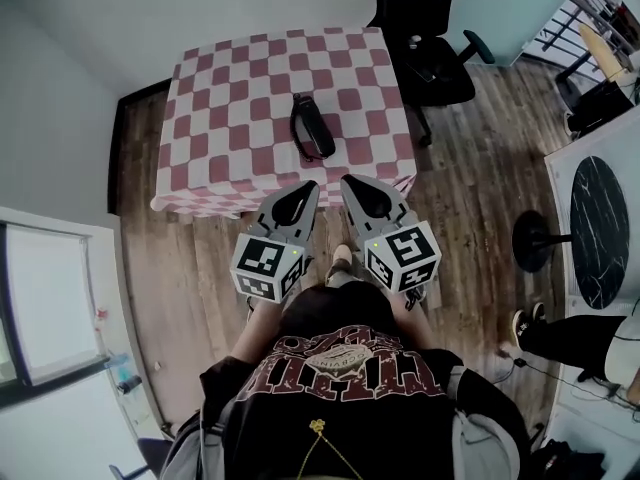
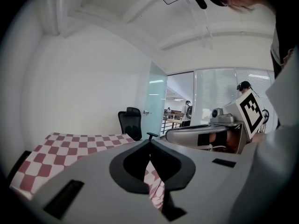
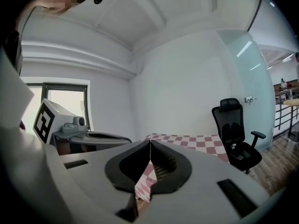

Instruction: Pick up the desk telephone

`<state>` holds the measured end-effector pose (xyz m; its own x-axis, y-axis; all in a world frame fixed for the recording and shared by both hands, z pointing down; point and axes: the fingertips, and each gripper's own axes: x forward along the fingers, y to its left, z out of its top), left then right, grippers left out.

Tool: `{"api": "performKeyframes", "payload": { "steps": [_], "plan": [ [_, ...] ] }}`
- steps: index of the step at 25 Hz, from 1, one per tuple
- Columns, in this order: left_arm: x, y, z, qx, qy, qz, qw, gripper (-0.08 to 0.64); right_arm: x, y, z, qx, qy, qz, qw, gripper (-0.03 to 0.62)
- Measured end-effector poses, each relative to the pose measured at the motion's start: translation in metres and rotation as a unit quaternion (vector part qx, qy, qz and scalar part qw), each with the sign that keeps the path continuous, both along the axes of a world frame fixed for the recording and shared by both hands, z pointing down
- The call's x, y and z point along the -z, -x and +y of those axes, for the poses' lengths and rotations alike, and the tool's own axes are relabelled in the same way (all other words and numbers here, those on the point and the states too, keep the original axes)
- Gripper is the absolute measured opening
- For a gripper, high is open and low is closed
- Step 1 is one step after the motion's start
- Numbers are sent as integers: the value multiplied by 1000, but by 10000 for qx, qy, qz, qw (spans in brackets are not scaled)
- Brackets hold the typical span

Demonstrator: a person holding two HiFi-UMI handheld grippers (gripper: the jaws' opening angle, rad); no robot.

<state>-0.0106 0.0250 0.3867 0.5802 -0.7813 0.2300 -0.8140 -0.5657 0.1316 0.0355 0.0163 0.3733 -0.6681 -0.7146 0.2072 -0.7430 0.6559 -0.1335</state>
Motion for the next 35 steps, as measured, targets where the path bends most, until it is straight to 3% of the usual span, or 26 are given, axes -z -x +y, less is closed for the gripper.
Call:
{"api": "performKeyframes", "payload": {
  "steps": [13,22,35],
  "plan": [
    [0,-9,-51,434,83,-44,9990,3,1,-2,-53,522,29,25,9986,18],
    [-7,-23,-71,634,87,-23,9979,3,-10,-19,-71,624,92,-18,9980,18],
    [-20,-26,-114,244,198,-64,9995,3,-21,-18,-107,276,209,-19,9994,18]
  ]
}}
